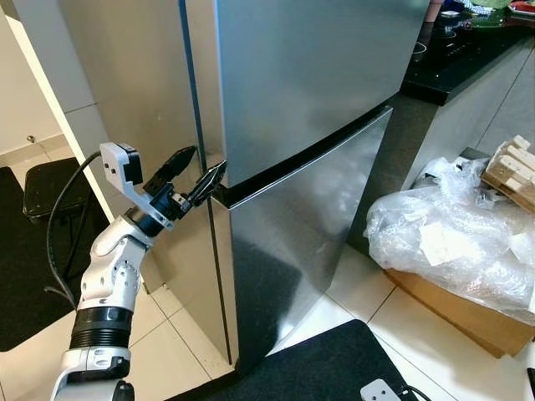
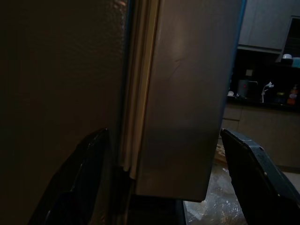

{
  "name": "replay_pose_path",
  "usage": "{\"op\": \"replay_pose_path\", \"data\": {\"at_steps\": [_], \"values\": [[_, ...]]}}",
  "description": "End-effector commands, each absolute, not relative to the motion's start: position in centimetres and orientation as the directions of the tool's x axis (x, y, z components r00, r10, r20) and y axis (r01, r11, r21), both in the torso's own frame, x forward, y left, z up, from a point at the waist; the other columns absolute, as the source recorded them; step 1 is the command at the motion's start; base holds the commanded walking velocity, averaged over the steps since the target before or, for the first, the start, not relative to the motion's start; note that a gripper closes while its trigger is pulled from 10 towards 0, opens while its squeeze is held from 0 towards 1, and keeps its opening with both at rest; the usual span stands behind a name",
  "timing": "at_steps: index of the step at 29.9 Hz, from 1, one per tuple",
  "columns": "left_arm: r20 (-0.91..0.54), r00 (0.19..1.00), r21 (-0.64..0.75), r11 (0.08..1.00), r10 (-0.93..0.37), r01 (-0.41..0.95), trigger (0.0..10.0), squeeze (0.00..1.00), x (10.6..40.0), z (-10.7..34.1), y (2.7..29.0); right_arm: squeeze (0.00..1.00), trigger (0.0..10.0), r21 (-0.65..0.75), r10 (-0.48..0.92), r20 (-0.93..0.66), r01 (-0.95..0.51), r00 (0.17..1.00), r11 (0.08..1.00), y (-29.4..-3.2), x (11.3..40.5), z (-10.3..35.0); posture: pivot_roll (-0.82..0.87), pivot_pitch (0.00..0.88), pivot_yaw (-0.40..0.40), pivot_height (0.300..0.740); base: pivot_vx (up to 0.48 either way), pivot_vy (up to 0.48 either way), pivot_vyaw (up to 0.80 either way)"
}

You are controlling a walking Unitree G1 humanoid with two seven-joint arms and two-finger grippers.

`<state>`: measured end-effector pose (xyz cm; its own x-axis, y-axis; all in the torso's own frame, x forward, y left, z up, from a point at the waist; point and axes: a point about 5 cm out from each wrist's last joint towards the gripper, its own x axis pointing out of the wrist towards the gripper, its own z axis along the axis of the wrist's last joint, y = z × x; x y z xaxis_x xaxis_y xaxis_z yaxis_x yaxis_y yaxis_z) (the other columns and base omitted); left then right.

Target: Restocking fridge

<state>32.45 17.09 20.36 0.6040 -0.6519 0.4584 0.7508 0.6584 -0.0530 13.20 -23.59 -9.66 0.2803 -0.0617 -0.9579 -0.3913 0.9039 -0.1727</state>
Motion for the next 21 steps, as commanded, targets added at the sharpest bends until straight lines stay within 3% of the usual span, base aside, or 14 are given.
{"op": "replay_pose_path", "data": {"at_steps": [1,4,21], "values": [[0.451,0.555,-0.046,0.602,-0.700,0.797,10.0,0.00,32.5,20.4,15.6,0.00,10.0,-0.172,-0.060,-0.958,-0.395,0.279,0.902,-23.5,13.2,-9.7,0.01,0.000,0.021,0.740,0.000,0.000,0.00],[0.441,0.501,-0.040,0.542,-0.745,0.840,10.0,0.00,32.0,20.1,14.5,0.00,10.0,-0.172,-0.061,-0.958,-0.395,0.279,0.902,-23.5,13.2,-9.7,0.01,0.000,0.021,0.740,0.000,0.000,0.00],[0.422,0.511,-0.055,0.541,-0.749,0.839,10.0,0.00,32.4,19.7,13.3,0.00,10.0,-0.172,-0.061,-0.958,-0.395,0.279,0.902,-23.4,13.2,-9.7,0.01,0.000,0.023,0.740,0.000,0.000,0.00]]}}
